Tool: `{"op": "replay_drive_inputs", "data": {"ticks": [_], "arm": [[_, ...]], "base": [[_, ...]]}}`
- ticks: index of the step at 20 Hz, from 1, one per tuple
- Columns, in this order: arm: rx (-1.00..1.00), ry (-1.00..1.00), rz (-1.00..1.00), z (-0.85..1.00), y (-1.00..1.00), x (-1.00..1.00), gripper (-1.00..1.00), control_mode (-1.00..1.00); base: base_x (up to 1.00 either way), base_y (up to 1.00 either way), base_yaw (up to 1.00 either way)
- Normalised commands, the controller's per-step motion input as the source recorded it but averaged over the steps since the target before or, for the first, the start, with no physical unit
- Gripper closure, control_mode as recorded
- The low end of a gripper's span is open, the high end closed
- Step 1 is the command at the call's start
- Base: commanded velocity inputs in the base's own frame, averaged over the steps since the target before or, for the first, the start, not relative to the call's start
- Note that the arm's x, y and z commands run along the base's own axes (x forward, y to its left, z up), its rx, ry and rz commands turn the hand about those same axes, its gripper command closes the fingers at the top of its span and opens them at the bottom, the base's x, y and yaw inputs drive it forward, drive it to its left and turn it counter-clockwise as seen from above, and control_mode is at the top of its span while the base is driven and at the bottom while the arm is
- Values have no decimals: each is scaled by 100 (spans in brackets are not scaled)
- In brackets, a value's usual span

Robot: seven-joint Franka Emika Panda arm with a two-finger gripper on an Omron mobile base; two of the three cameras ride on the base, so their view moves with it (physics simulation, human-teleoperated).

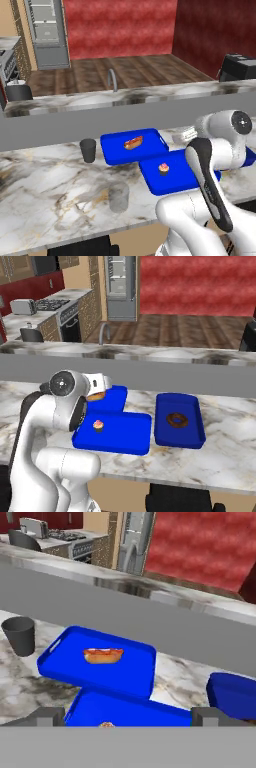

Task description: Take the cupcake and cake from the fridge and place them on the empty tray on the dining counter.

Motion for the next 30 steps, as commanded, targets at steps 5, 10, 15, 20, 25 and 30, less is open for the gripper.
{"op": "replay_drive_inputs", "data": {"ticks": [5,10,15,20,25,30], "arm": [[0,-5,44,91,15,-98,-100,-100],[0,-20,23,79,33,-99,-100,-100],[-1,-10,3,25,44,-99,-100,-100],[0,-1,0,0,12,-54,-100,-100],[0,-2,0,0,0,-13,-100,-100],[0,0,0,0,0,0,-100,100]], "base": [[0,0,0],[0,0,0],[0,0,0],[0,0,0],[0,0,0],[-5,0,0]]}}
